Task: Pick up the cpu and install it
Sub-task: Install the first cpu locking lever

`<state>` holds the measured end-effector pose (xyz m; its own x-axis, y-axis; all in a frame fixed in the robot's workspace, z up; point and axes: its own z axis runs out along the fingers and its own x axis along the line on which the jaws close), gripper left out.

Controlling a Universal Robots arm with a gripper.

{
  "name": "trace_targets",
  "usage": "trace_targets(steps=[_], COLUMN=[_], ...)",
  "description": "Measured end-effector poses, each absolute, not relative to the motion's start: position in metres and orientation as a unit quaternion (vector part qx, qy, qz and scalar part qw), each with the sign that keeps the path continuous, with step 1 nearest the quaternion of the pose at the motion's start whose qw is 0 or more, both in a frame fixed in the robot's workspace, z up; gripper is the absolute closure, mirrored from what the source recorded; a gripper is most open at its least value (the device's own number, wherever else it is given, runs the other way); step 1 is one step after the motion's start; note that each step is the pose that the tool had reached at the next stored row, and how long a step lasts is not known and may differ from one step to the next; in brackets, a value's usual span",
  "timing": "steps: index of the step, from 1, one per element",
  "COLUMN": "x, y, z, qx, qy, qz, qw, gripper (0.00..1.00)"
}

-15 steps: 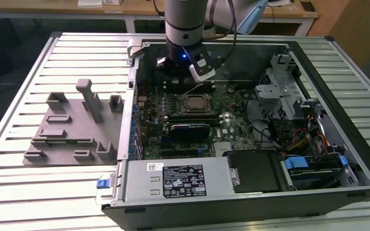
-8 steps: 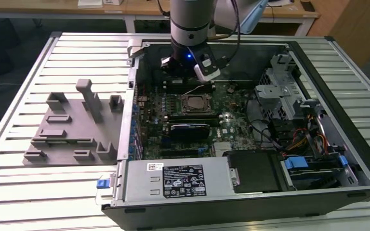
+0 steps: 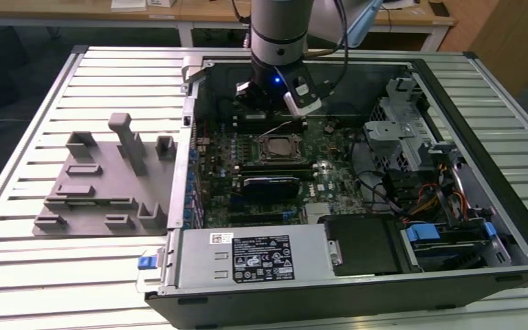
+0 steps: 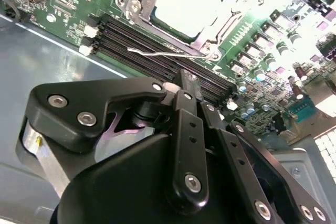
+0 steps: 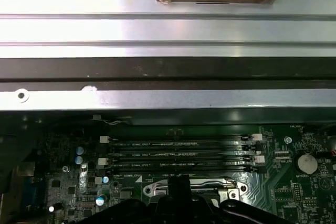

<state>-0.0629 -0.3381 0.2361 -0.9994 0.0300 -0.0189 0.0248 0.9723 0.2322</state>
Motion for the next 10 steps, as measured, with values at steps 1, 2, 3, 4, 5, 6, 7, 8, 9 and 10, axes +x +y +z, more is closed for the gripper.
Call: trace_targets(steps=[1, 2, 3, 4, 5, 6, 7, 8, 9, 10], x=[-0.0628, -0.0628, -0.0628, -0.0628, -0.0628, -0.0628, -0.0627, -0.0628, -0.0628, -0.0628], y=[-0.3381, -0.3381, -0.3381, -0.3381, -0.3381, -0.3382, -0.3383, -0.3385, -0.3387, -0.3388], z=[0.2361, 0.2361, 0.2361, 0.2361, 0.2360, 0.2359, 0.2357, 0.2355, 0.2351, 0.2347], qx=[0.014, 0.014, 0.014, 0.014, 0.014, 0.014, 0.014, 0.015, 0.016, 0.017], qy=[0.993, 0.993, 0.993, 0.993, 0.993, 0.993, 0.993, 0.993, 0.993, 0.993], qz=[0.117, 0.117, 0.117, 0.117, 0.116, 0.115, 0.114, 0.112, 0.111, 0.110], qw=[0.011, 0.011, 0.011, 0.011, 0.011, 0.012, 0.015, 0.018, 0.022, 0.026], gripper=[0.89, 0.89, 0.89, 0.89, 0.89, 0.89, 0.89, 0.89, 0.89, 0.89])
